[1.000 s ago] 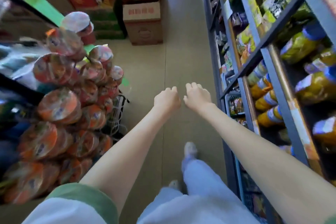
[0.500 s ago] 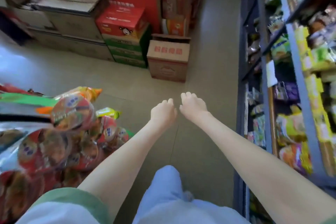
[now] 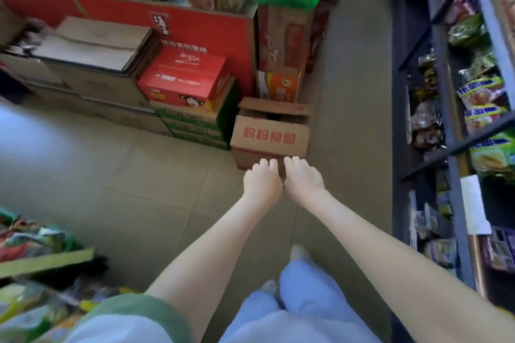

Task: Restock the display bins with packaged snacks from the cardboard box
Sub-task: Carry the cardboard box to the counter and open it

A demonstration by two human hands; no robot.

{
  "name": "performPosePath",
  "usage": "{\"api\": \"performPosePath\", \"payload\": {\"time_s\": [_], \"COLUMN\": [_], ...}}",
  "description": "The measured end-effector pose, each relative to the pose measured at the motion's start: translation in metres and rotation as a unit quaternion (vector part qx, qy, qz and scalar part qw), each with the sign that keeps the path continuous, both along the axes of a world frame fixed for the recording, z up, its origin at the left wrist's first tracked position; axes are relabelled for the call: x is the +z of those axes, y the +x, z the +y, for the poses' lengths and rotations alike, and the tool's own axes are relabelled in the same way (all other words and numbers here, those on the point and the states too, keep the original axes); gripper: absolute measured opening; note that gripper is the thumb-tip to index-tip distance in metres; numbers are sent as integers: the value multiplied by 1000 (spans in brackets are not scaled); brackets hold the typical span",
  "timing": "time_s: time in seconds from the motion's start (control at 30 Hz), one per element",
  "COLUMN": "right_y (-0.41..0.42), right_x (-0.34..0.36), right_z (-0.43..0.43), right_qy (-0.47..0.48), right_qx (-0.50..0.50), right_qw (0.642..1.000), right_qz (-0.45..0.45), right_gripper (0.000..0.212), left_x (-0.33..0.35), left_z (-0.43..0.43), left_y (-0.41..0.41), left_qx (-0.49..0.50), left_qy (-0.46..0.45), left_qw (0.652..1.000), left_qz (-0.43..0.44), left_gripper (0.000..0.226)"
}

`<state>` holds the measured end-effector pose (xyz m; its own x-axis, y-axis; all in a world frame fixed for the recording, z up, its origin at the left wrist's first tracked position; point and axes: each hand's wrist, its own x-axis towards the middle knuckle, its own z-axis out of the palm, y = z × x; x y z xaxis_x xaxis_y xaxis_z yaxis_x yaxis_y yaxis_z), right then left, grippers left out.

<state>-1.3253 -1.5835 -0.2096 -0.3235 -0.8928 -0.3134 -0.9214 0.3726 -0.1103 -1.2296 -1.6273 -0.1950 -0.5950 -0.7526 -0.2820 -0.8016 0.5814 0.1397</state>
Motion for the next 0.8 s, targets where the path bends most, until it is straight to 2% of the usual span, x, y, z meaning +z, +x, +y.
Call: {"api": "performPosePath", "payload": {"time_s": [0.1,0.23,0.3,0.43,0.53,0.67,0.8], "right_y": [-42,-97,-121,-166,-192,-228,-250], "right_x": [-22,-59,-78,-126,-184,-281,-365], "right_z": [-61,-149,-188,-253,-291,-330,-343], "right_qy": [-18,-18,-16,10,31,69,111], "right_qx": [-5,-20,-31,-55,-100,-188,-194], "right_qw": [1000,999,998,996,991,978,973], "right_qz": [3,-21,-49,-72,-81,-56,-50], "right_gripper": [50,70,73,75,80,99,104], "left_x": [-18,-42,-65,-123,-192,-293,-377], "left_z": [-62,-148,-188,-260,-304,-353,-382], "left_y": [-37,-85,-108,-150,-174,-201,-225], "left_qx": [23,17,6,-13,-55,-115,-144], "left_qy": [-26,16,41,26,18,0,9], "left_qw": [999,998,997,998,997,992,989], "left_qz": [-12,-53,-62,-56,-54,-43,-42], "left_gripper": [45,64,64,72,76,73,65]}}
